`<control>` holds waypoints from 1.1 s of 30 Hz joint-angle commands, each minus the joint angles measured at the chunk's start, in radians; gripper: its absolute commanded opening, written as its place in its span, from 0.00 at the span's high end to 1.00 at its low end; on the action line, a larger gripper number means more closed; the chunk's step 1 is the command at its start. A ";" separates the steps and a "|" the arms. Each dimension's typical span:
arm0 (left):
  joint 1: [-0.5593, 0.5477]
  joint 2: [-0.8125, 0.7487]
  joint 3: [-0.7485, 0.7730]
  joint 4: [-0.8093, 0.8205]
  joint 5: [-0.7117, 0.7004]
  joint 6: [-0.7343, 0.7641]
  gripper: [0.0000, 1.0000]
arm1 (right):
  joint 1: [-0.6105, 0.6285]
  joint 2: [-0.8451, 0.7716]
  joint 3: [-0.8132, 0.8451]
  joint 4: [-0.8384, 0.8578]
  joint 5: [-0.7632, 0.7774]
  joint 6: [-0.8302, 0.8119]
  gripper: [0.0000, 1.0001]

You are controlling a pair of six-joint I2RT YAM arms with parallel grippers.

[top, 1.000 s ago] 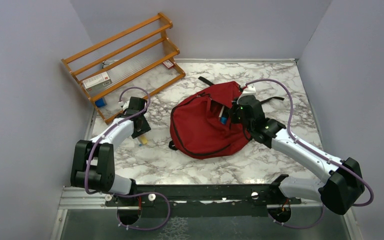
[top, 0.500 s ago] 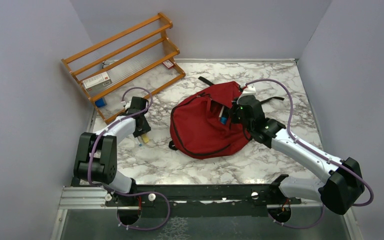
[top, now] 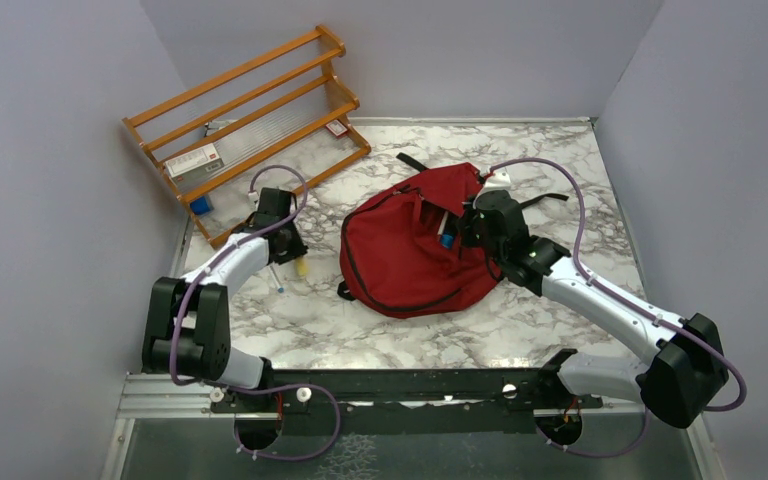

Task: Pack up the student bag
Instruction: Pick up the stationery from the center of the board, then place the stationery in the student bag.

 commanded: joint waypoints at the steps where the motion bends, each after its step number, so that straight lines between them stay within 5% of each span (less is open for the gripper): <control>1: -0.022 -0.111 0.085 0.059 0.111 0.020 0.86 | 0.003 0.007 0.007 0.017 0.013 0.012 0.99; 8: -0.079 -0.168 0.136 0.106 0.201 -0.018 1.00 | 0.003 0.002 0.006 0.022 0.010 0.009 0.99; 33: -0.470 0.083 0.291 0.292 0.310 -0.186 1.00 | 0.003 -0.021 -0.008 0.012 0.002 0.022 0.99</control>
